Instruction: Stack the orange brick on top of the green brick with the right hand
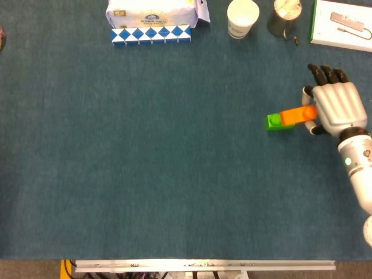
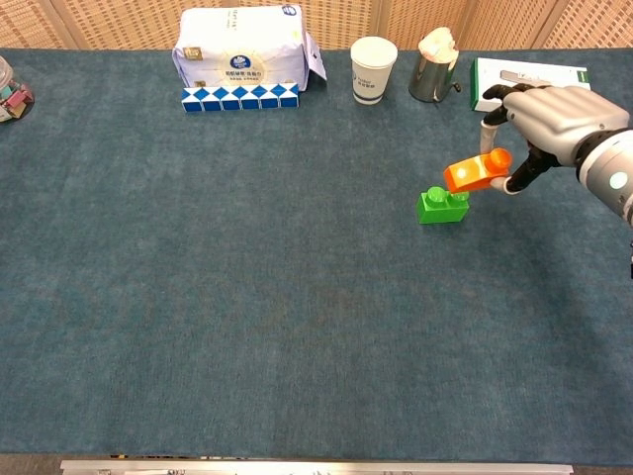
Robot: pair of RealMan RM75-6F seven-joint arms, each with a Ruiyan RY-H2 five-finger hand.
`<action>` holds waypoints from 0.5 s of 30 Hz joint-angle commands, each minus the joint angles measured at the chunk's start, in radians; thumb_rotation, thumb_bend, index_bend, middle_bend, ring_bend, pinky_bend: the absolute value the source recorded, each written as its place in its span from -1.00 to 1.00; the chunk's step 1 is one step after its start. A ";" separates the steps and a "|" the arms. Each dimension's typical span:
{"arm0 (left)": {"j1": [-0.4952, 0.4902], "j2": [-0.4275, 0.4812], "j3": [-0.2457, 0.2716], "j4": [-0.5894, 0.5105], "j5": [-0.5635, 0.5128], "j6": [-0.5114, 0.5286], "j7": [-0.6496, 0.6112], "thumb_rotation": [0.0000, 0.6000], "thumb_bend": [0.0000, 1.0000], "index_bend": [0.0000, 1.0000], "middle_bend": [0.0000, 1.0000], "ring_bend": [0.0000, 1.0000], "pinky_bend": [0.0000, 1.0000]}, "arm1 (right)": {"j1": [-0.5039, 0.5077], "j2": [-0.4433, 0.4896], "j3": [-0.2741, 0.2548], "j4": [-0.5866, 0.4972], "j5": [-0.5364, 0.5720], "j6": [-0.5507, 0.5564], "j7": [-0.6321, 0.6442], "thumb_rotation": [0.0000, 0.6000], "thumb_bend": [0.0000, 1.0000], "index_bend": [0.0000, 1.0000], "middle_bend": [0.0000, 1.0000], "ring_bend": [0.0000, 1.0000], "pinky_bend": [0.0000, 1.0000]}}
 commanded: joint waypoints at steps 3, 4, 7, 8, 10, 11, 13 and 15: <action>0.003 0.003 0.001 -0.004 0.007 0.006 -0.005 1.00 -0.80 -0.07 -0.11 -0.47 -0.61 | 0.016 -0.023 -0.010 0.020 0.012 0.015 0.003 1.00 -0.45 0.11 -0.86 -1.00 -0.81; 0.003 0.004 0.001 -0.005 0.008 0.007 -0.005 1.00 -0.80 -0.07 -0.11 -0.47 -0.61 | 0.020 -0.026 -0.012 0.024 0.016 0.015 0.003 1.00 -0.45 0.11 -0.86 -1.00 -0.81; 0.004 0.005 0.002 -0.006 0.010 0.010 -0.005 1.00 -0.80 -0.07 -0.11 -0.47 -0.61 | 0.031 -0.040 -0.016 0.035 0.024 0.022 0.004 1.00 -0.45 0.11 -0.86 -1.00 -0.81; 0.004 0.005 0.002 -0.006 0.011 0.010 -0.004 1.00 -0.80 -0.07 -0.11 -0.47 -0.61 | 0.034 -0.044 -0.018 0.039 0.026 0.025 0.003 1.00 -0.45 0.11 -0.86 -1.00 -0.81; 0.004 0.006 0.002 -0.008 0.013 0.011 -0.006 1.00 -0.80 -0.07 -0.11 -0.47 -0.61 | 0.041 -0.052 -0.020 0.046 0.034 0.030 0.001 1.00 -0.45 0.11 -0.86 -1.00 -0.81; 0.004 0.007 0.003 -0.008 0.013 0.011 -0.007 1.00 -0.80 -0.07 -0.11 -0.47 -0.61 | 0.043 -0.055 -0.021 0.048 0.038 0.031 0.001 1.00 -0.45 0.11 -0.86 -1.00 -0.81; 0.004 0.008 0.003 -0.009 0.014 0.011 -0.007 1.00 -0.80 -0.07 -0.11 -0.47 -0.61 | 0.049 -0.060 -0.024 0.054 0.045 0.033 0.001 1.00 -0.44 0.11 -0.86 -1.00 -0.81; 0.005 0.009 0.004 -0.010 0.015 0.011 -0.008 1.00 -0.80 -0.07 -0.11 -0.47 -0.61 | 0.053 -0.064 -0.026 0.058 0.050 0.033 0.002 1.00 -0.45 0.11 -0.86 -1.00 -0.81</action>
